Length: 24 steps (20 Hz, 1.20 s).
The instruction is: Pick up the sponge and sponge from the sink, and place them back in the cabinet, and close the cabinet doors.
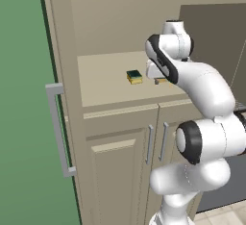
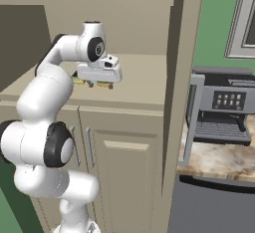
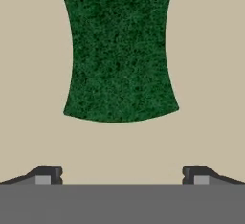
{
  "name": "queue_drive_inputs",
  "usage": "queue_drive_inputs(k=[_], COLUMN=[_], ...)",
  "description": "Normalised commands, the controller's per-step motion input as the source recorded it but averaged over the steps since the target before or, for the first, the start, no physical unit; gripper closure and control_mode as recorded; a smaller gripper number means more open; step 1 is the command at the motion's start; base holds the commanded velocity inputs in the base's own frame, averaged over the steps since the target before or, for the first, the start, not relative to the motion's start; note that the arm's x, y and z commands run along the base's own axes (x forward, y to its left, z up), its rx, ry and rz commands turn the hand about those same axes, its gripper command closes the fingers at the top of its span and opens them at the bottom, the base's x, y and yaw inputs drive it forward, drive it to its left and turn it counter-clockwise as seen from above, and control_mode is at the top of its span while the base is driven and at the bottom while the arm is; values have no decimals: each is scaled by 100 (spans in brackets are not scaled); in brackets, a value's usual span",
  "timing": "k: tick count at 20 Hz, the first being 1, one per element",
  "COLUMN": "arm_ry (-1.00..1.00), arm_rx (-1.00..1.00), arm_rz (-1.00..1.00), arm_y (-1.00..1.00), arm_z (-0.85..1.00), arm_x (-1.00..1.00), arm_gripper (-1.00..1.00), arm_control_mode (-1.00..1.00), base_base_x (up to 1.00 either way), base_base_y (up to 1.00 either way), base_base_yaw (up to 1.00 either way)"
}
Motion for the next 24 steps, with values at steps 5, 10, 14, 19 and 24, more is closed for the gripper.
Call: queue_drive_inputs(k=[5,10,14,19,24], arm_ry=[-5,-3,-1,0,0], arm_rx=[0,0,0,0,0], arm_rz=[0,0,0,0,0], arm_y=[0,0,0,0,-1], arm_z=[0,0,0,0,0], arm_x=[-51,-49,-41,-42,-41], arm_gripper=[-100,-100,-100,-100,-100], arm_control_mode=[-100,-100,-100,-100,-100], base_base_x=[0,0,0,0,0], base_base_y=[0,0,0,0,0], base_base_yaw=[0,0,0,0,0])
